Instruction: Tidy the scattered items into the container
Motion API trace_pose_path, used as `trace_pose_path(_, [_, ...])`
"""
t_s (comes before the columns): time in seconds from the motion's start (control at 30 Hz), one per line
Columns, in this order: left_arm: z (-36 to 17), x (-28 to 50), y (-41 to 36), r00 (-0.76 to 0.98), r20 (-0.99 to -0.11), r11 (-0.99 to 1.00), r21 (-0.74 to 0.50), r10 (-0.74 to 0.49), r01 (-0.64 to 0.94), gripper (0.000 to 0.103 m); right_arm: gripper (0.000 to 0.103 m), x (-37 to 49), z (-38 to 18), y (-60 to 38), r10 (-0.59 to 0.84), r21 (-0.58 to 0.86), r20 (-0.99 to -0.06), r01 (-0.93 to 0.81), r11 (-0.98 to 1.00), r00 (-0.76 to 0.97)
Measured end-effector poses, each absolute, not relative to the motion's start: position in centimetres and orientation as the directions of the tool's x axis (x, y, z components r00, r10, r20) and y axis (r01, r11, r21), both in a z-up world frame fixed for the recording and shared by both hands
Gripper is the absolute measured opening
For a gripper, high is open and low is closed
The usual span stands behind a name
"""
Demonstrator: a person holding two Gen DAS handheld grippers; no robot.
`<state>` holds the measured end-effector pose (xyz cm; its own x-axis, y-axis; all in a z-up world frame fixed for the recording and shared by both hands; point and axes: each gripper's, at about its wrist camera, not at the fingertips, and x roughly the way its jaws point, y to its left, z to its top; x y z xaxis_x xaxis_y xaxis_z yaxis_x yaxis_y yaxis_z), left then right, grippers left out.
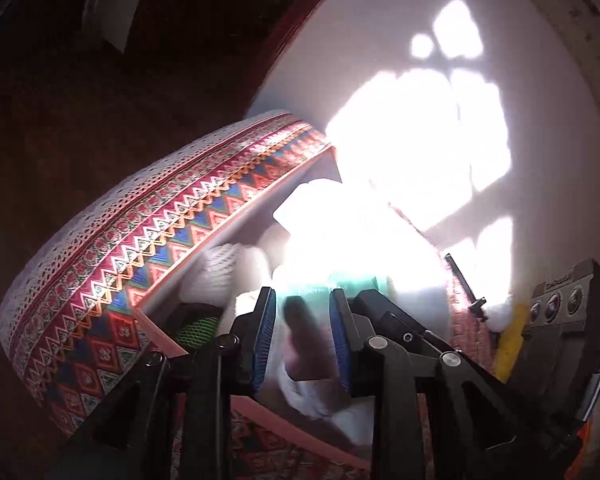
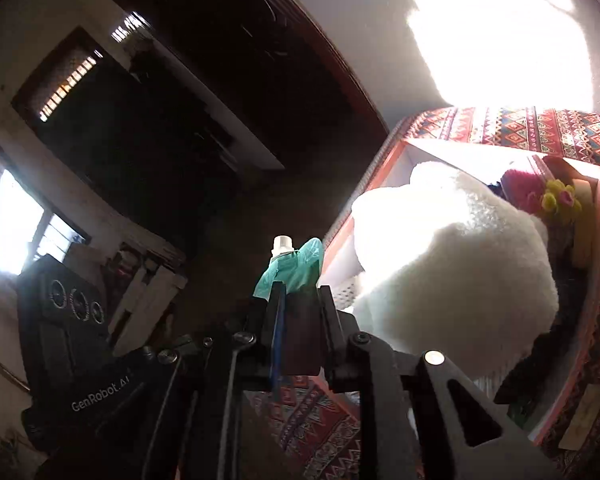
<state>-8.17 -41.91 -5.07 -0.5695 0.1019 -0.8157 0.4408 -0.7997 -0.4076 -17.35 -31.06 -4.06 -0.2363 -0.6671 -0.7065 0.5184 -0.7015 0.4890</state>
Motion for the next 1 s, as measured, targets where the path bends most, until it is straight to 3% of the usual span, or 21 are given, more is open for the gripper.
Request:
trace_pose_path(0.03, [-8.2, -9.3, -41.5, -0.478, -0.878, -0.843, -0.27, 0.017, 0.465, 0.005, 0.01, -18.1, -7.8, -32.4, -0.629, 0.459, -0.751, 0.524, -0.717, -0.202])
trace_pose_path(0.07, [-8.8, -9.4, -40.5, -0.487, -0.867, -0.883, -0.145, -0.104, 0.447, 0.001, 0.009, -18.1, -10.2, -32.9, -0.631, 0.46, -0.755, 0.54, -0.705, -0.18])
trace_pose_path(0.13, [-8.9, -9.3, -39.6, -0.522, -0.849, -0.891, -0.17, -0.084, 0.42, 0.001, 0.009, -17.7, -10.6, -31.8, -0.678, 0.517, -0.706, 0.505, -0.691, -0.205])
trace_pose_path(0.27, [-9.6, -9.8, -39.9, -0.528, -0.849, -0.858, -0.255, -0.023, 0.446, 0.001, 0.015, -16.3, -9.2, -31.7, -0.633, 0.412, -0.742, 0.594, -0.691, -0.221])
trace_pose_path(0.37, [-8.2, -8.8, -40.0, -0.577, -0.817, -0.838, -0.3, -0.021, 0.455, 0.007, 0.032, -13.8, -5.3, -30.0, -0.658, 0.38, -0.706, 0.645, -0.663, -0.261])
trace_pose_path(0.4, [-7.3, -8.5, -39.9, -0.595, -0.802, -0.844, -0.288, -0.046, 0.453, 0.016, 0.061, -12.8, -3.6, -29.0, -0.682, 0.366, -0.675, 0.674, -0.642, -0.283])
trace_pose_path(0.43, [-6.4, -8.2, -39.8, -0.614, -0.786, -0.852, -0.269, -0.076, 0.449, 0.022, 0.099, -11.9, -1.9, -27.8, -0.699, 0.34, -0.638, 0.697, -0.631, -0.322])
trace_pose_path(0.5, [-4.6, -8.3, -39.7, -0.652, -0.751, -0.869, -0.25, -0.106, 0.428, 0.047, 0.102, -10.8, 1.4, -25.2, -0.692, 0.256, -0.559, 0.698, -0.669, -0.458])
trace_pose_path(0.67, [-1.9, -13.6, -36.9, -0.703, -0.708, -0.916, -0.235, -0.068, 0.325, 0.05, 0.102, -14.3, 4.8, -23.8, -0.547, 0.123, -0.509, 0.573, -0.81, -0.664])
trace_pose_path(0.77, [-3.4, -18.0, -34.2, -0.7, -0.708, -0.938, -0.176, -0.092, 0.3, 0.05, 0.087, -18.0, 2.5, -25.2, -0.484, 0.138, -0.586, 0.508, -0.85, -0.65])
trace_pose_path(0.83, [-8.3, -21.1, -31.9, -0.593, -0.798, -0.95, -0.096, -0.105, 0.297, 0.03, 0.071, -21.3, -1.8, -24.7, -0.462, 0.243, -0.703, 0.428, -0.871, -0.54])
trace_pose_path(0.87, [-11.4, -22.2, -30.6, -0.532, -0.83, -0.958, 0.01, -0.169, 0.287, 0.022, 0.067, -22.2, -5.1, -24.6, -0.43, 0.258, -0.774, 0.389, -0.885, -0.465])
trace_pose_path(0.9, [-13.4, -22.3, -29.1, -0.537, -0.802, -0.953, 0.126, -0.261, 0.275, 0.02, 0.066, -22.4, -8.2, -24.4, -0.411, 0.25, -0.808, 0.385, -0.888, -0.423])
trace_pose_path(0.93, [-14.2, -22.1, -28.4, -0.558, -0.773, -0.944, 0.161, -0.302, 0.287, 0.019, 0.067, -22.3, -10.3, -23.7, -0.445, 0.28, -0.797, 0.403, -0.871, -0.409])
trace_pose_path(1.0, [-14.6, -22.7, -29.3, -0.56, -0.789, -0.948, 0.085, -0.252, 0.307, 0.019, 0.073, -22.6, -11.8, -22.0, -0.531, 0.409, -0.763, 0.362, -0.838, -0.369])
